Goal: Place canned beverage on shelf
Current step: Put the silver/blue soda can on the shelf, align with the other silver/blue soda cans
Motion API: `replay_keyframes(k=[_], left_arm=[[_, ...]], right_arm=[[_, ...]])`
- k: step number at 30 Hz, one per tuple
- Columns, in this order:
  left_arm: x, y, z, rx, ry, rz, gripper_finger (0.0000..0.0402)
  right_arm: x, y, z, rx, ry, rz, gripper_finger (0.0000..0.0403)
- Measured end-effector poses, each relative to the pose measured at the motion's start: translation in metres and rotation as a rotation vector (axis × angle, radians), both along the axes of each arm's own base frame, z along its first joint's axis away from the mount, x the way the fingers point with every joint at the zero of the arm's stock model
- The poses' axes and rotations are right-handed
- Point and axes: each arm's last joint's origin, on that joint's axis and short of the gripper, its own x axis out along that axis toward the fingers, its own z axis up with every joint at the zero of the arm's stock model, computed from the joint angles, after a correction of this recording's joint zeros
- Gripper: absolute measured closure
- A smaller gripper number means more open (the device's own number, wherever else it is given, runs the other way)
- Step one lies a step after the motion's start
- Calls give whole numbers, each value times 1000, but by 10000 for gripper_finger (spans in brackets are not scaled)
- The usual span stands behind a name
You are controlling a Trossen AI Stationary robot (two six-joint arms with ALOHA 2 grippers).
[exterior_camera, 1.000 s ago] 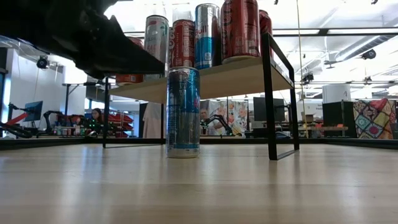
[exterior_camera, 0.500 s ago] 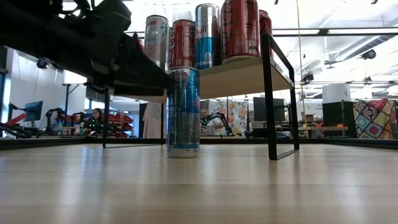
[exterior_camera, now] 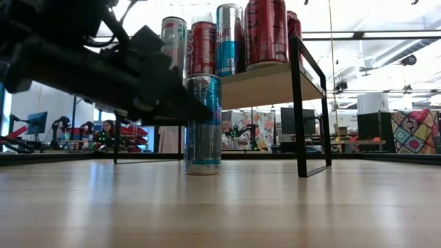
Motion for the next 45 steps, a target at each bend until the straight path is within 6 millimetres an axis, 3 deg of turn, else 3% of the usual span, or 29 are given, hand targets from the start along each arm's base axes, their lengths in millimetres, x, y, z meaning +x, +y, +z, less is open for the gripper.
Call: replay_keyframes(k=[11,24,34,40,45], left_arm=[[8,3,-12,4,-66,-5,63],[8,2,-10,13,-64,-19,195],[4,-8,-3,2,-87,-65,189],[-10,-14,18,-7,-131,-133,189],[-24,-24,45,-10,-181,-323,189]], right_arm=[[0,0,0,-6,1,3,394],[0,0,0,-6,1,3,394],[0,0,0,-5,0,3,394],[2,2,2,16,-21,18,394],[8,9,9,74,-77,102,394]])
